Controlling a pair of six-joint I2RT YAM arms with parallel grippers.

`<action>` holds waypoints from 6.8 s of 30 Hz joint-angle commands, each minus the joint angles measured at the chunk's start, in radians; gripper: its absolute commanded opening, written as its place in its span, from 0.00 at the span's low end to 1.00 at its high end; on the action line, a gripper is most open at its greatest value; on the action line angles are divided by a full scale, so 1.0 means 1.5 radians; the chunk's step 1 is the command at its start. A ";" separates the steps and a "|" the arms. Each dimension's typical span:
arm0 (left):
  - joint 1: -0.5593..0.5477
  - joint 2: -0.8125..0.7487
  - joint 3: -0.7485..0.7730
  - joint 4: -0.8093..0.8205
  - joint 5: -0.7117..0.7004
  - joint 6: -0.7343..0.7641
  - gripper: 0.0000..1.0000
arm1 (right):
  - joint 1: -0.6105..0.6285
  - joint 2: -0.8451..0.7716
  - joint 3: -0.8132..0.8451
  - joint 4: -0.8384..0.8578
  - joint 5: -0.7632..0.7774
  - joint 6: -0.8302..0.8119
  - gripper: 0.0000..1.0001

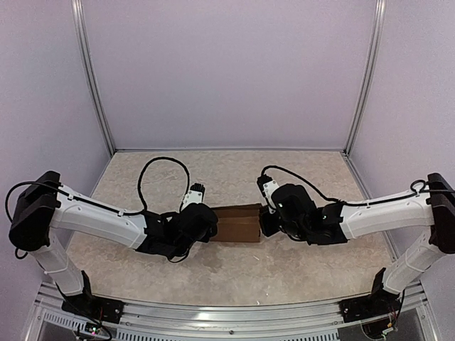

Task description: Fold the paper box

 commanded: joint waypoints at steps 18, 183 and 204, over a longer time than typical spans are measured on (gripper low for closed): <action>-0.011 0.028 -0.004 -0.009 0.103 0.024 0.00 | -0.059 0.038 0.127 -0.144 -0.205 0.222 0.00; -0.039 0.086 0.094 -0.111 0.065 0.015 0.00 | -0.055 -0.148 0.052 -0.147 -0.093 0.095 0.20; -0.040 0.084 0.093 -0.112 0.064 0.014 0.00 | -0.038 -0.028 -0.077 -0.065 -0.135 0.188 0.00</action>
